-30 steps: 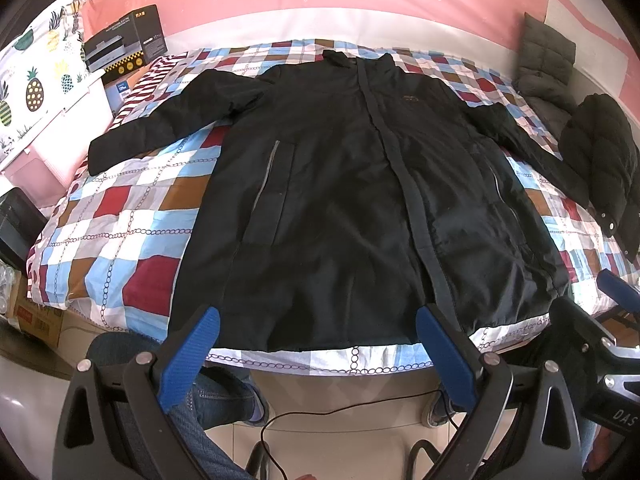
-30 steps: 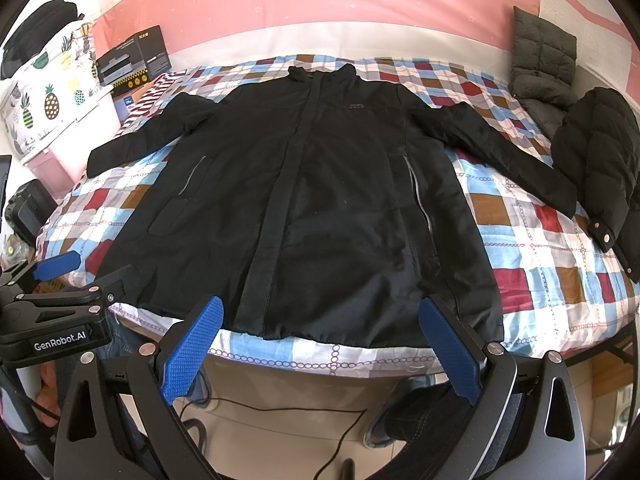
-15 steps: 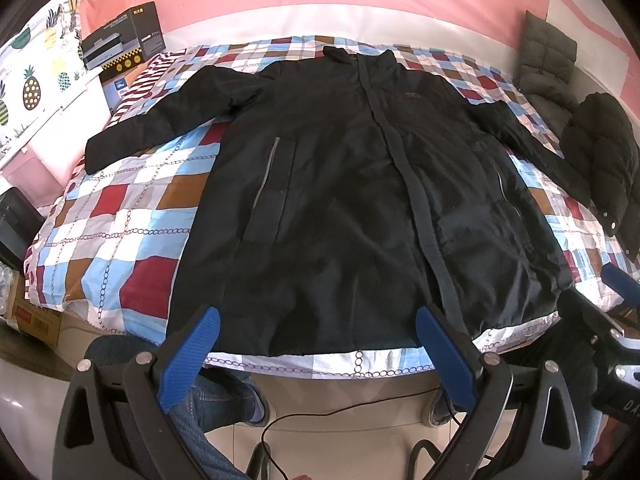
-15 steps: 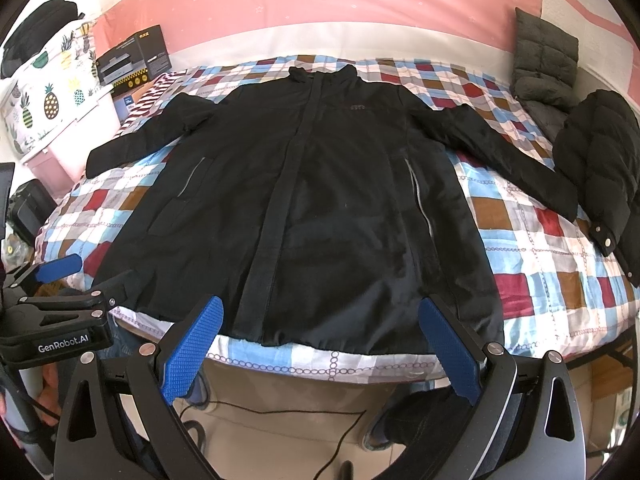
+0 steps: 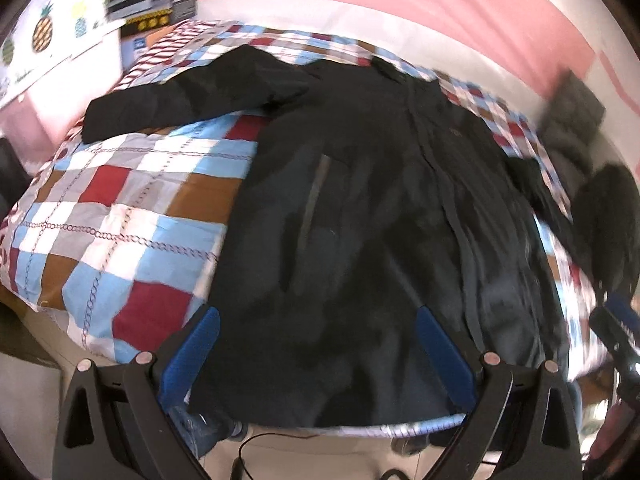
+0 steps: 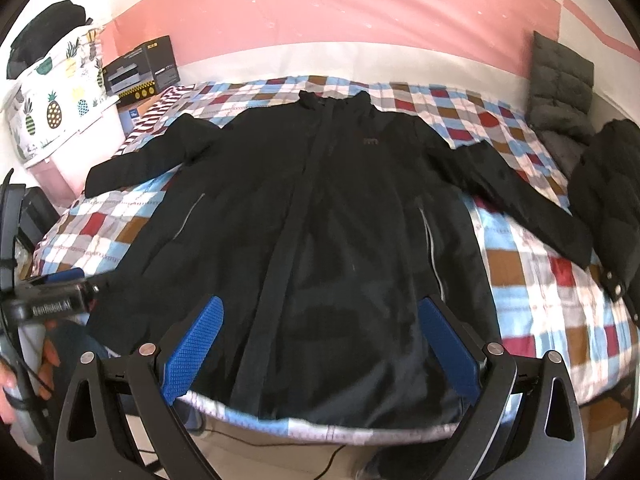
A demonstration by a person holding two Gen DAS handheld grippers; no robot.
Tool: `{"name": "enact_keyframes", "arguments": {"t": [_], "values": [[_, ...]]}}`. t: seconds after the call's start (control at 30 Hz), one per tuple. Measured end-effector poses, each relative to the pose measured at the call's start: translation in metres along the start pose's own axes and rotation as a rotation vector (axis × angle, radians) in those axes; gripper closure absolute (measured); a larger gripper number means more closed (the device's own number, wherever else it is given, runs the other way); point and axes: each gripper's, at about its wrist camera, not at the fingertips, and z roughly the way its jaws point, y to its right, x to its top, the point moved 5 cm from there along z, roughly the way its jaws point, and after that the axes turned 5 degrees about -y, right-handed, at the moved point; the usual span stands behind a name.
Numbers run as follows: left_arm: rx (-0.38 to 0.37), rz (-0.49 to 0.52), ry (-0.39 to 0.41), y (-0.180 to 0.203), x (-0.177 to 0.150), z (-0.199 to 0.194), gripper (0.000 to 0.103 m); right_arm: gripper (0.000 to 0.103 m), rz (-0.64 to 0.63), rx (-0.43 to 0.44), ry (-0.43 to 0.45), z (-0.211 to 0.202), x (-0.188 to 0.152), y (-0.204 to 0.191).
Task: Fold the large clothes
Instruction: 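Grasp the sleeve nearest the left gripper with the left gripper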
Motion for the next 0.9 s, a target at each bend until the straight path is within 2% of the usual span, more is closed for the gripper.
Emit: {"name": "enact_keyframes", "arguments": {"t": [0.17, 0.33, 0.47, 0.57, 0.83, 0.9], "values": [[0.057, -0.039, 0.069, -0.036, 0.038, 0.011, 0.003, 0.004, 0.001, 0.022, 0.007, 0.021, 0.023, -0.004], [0.141, -0.096, 0.093, -0.08, 0.075, 0.029, 0.023, 0.004, -0.037, 0.019, -0.014, 0.048, 0.045, -0.013], [0.206, -0.153, 0.115, -0.118, 0.107, 0.044, 0.025, 0.005, -0.055, 0.006, -0.026, 0.072, 0.059, -0.02], [0.189, -0.193, 0.113, -0.144, 0.126, 0.058, 0.025, 0.005, -0.072, -0.004, -0.037, 0.089, 0.068, -0.026], [0.222, -0.32, 0.122, -0.213, 0.17, 0.089, 0.025, 0.005, -0.092, 0.02, -0.072, 0.129, 0.095, -0.041], [0.2, -0.359, 0.135, -0.229, 0.18, 0.094, 0.025, 0.005, -0.097, 0.032, -0.084, 0.139, 0.1, -0.045]]}}
